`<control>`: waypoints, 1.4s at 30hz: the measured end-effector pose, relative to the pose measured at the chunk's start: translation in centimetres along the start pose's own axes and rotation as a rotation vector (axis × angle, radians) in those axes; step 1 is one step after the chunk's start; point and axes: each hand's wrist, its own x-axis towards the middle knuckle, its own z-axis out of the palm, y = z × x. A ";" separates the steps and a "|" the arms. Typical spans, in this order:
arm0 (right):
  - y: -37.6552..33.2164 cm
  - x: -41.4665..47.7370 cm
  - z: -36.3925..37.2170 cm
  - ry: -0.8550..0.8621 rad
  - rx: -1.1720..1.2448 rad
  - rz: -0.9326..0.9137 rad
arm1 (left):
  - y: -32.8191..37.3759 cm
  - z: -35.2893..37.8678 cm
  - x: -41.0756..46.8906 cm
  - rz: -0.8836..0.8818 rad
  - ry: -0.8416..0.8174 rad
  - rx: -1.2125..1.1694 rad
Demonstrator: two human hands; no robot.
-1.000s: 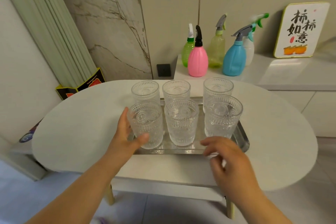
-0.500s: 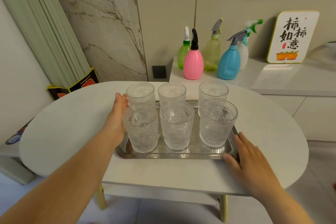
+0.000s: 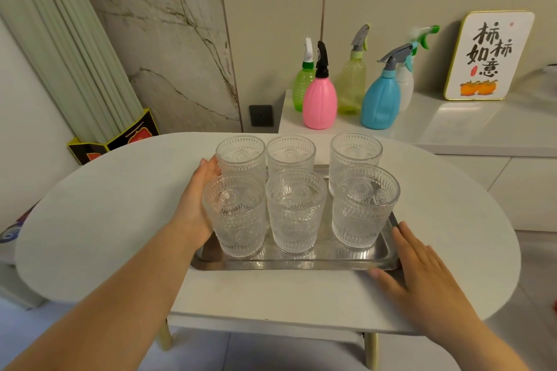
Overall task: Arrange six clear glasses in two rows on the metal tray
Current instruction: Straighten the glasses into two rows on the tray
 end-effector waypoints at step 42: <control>-2.8 3.4 -0.2 0.262 0.798 0.053 | -2.9 0.3 -3.8 0.345 -0.010 0.582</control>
